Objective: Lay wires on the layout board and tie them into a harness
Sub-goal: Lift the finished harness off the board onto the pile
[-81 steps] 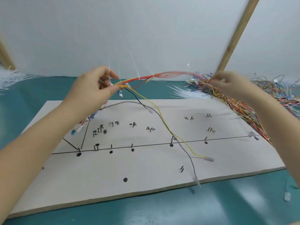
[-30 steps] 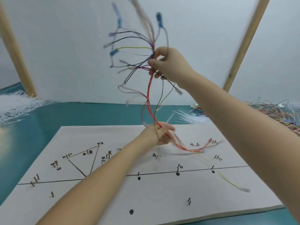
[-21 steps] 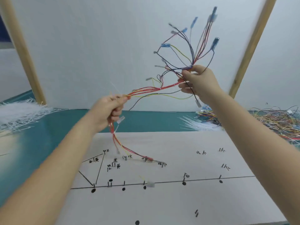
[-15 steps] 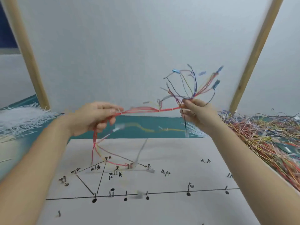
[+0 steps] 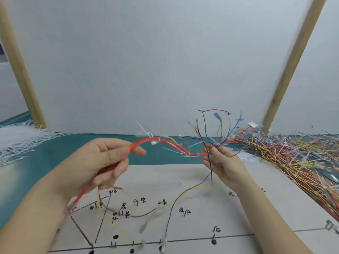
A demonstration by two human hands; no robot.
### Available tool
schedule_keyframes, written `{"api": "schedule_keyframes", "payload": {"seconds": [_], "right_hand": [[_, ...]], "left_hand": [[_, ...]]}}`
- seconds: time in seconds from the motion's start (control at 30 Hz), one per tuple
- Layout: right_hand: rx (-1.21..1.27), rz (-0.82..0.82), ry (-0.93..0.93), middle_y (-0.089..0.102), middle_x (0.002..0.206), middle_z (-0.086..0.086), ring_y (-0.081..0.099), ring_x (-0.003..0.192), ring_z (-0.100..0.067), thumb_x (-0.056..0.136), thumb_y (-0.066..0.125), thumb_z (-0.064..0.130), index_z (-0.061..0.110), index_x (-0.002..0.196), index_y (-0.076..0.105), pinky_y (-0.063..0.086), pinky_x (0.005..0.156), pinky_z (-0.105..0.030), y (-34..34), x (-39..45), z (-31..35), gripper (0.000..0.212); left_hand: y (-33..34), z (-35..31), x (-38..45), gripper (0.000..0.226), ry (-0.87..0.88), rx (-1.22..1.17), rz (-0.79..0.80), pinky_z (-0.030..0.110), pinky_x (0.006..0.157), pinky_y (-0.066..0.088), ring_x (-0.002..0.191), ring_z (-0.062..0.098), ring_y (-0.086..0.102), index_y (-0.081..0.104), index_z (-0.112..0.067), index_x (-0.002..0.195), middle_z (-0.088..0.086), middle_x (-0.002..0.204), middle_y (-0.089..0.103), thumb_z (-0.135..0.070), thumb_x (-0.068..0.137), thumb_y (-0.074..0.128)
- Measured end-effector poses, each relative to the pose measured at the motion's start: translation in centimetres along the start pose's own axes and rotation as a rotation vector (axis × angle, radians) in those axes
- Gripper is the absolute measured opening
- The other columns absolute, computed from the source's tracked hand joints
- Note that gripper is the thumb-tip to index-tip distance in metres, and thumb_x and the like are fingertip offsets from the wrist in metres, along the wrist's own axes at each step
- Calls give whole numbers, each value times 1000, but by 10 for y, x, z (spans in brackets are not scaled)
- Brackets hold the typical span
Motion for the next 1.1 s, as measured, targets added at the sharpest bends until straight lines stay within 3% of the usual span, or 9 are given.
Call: {"api": "schedule_keyframes", "payload": {"seconds": [0.1,0.17,0.2,0.27,0.37,0.53,0.73,0.9,1.1], "right_hand": [[-49,-60,-28,67,69,-1,65,57,-8,95,47,4,6,90,60,56,57,-19,-7,-1,0,15],[-48,-126,-37,64,68,-3,65,56,-7,95,48,3,5,89,58,56,57,-18,-10,0,-1,13],[-35,-148,-39,64,67,-4,65,55,-7,95,48,3,5,88,58,56,56,-18,-11,0,-3,12],[8,-184,-51,63,64,-2,64,54,-7,95,49,3,7,83,55,56,56,-19,-13,1,-5,15],[78,-220,-79,65,64,3,64,59,-8,96,48,4,13,75,51,58,59,-23,-22,1,3,23],[81,-152,-138,67,71,2,67,66,-10,96,44,0,12,85,55,58,61,-25,-24,2,9,20],[-3,-120,-172,66,69,6,67,65,-7,95,45,-2,13,88,60,57,60,-21,-20,4,8,22],[-57,-123,-187,66,73,4,67,68,-8,95,46,-1,14,90,61,56,59,-22,-21,4,7,21],[-20,-132,-167,66,74,5,66,69,-9,95,47,1,15,89,60,57,56,-25,-25,5,6,20]], "left_hand": [[-16,12,5,10,-128,810,-163,17,44,39,38,7,46,73,-32,90,-4,59,63,-34,85,64],[-26,23,13,19,-226,1540,-226,23,61,48,65,3,59,68,-35,94,-13,75,66,-37,94,48],[-27,33,18,22,-235,1717,-214,25,68,49,76,6,60,65,-31,96,-13,82,66,-38,95,44],[-20,51,23,23,-208,1750,-157,26,70,48,83,8,59,63,-28,97,-11,85,65,-38,95,42],[-23,56,23,19,-233,1368,-104,21,65,45,70,-5,57,65,-38,85,-18,71,65,-38,92,47],[-34,55,3,27,-479,1049,248,13,78,42,83,-8,59,64,-42,90,-21,79,68,-17,92,55],[-45,22,16,16,-76,1505,-372,28,67,35,80,10,54,68,-35,90,-15,76,64,-20,85,64],[-26,-2,8,23,380,1807,-411,29,53,35,51,23,50,75,-19,75,-6,48,53,-1,63,82],[-3,-12,-1,29,673,1883,-577,36,66,35,62,26,60,75,-10,86,-1,65,68,12,67,72]]}}
Point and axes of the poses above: each hand's wrist, its own x-axis towards the middle knuckle, its own y-axis out of the palm, z = x × y, the point moved 4 cm from there along x, towards the middle knuckle
